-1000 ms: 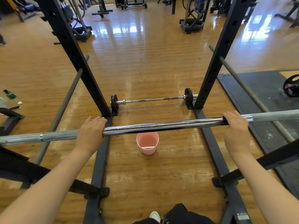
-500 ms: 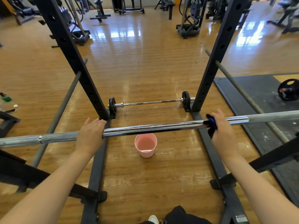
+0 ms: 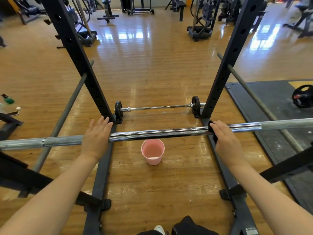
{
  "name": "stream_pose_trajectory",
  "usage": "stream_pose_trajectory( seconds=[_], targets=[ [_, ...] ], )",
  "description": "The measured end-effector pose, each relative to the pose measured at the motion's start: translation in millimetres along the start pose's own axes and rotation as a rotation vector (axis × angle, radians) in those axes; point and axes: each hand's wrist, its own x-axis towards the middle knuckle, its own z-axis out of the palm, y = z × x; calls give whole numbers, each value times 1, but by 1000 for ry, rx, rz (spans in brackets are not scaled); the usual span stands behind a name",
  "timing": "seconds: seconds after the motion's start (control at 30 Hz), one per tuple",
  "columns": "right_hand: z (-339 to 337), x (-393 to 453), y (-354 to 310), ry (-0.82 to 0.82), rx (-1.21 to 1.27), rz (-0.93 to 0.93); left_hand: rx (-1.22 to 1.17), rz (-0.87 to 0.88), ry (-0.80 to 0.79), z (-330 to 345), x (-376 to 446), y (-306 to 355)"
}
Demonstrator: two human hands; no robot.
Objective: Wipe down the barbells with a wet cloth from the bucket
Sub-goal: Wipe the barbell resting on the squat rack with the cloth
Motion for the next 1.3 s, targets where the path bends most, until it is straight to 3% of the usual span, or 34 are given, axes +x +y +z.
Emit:
stream_pose_trajectory(
  seconds=[0.17, 0.3, 0.47, 0.63, 0.8, 0.9, 1.07, 1.3],
  targets=[
    [-4, -1, 1, 61, 60, 238, 65, -45, -237, -16, 7, 6],
    [13, -2, -29, 27, 58, 46, 73, -56, -408, -27, 13, 8],
    [12, 0, -22, 5, 69, -10, -6, -84, -547, -40, 22, 4],
    [4, -3, -1, 128, 58, 226, 43, -68, -326, -25, 12, 7],
    [29, -1, -45, 83, 67, 43, 45, -15, -195, -14, 8, 0],
    [22, -2, -35, 85, 42, 26, 14, 0, -190, -9, 7, -4],
    [13, -2, -19, 163, 40, 183, -10, 2, -162, -8, 6, -3],
    [27, 0, -40, 122, 45, -59, -9, -21, -208, -17, 6, 1]
  ],
)
